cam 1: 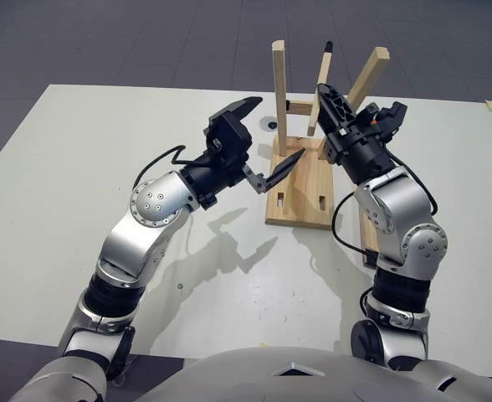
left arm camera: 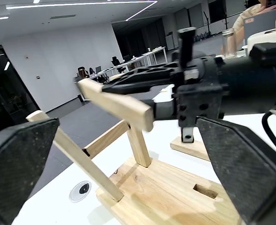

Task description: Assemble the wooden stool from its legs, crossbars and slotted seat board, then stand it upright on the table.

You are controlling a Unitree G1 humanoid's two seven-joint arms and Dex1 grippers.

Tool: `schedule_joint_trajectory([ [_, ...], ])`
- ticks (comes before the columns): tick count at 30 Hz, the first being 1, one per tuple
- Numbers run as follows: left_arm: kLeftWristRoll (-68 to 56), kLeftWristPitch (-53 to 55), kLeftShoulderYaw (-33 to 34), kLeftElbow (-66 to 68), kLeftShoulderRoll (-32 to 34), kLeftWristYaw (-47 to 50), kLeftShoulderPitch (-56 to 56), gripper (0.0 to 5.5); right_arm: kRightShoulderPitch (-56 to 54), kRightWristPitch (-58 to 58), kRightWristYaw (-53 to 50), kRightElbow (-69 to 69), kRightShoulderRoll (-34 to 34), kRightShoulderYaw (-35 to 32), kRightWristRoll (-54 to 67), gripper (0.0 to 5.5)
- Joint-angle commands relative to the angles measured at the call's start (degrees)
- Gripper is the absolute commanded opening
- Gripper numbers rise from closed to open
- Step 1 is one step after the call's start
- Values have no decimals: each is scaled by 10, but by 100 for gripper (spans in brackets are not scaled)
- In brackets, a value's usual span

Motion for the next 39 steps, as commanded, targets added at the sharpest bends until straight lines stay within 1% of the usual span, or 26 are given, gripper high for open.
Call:
schedule_joint_trajectory([
  [1,23,-17,-17,16,-30,-7,-10,540,3,3,-12,1,2,13,13,132],
  [5,50,-27,-18,31,-45,-4,-10,540,7,5,-11,-1,-1,20,18,132],
  [12,70,-36,-1,48,-57,3,-11,540,21,11,-8,-13,-8,30,32,132],
  [24,79,-44,54,63,-25,-18,-3,540,37,6,0,-37,-30,34,66,132],
  [33,100,-45,32,59,-42,-17,7,540,37,2,-1,-42,-37,43,68,132],
  [37,103,-49,37,67,-51,-13,5,540,36,3,2,-38,-44,43,67,132],
  [38,104,-50,39,68,-54,-11,3,520,37,2,2,-38,-45,42,67,132],
  [39,105,-51,42,69,-56,-9,2,512,38,2,3,-38,-47,43,66,132],
])
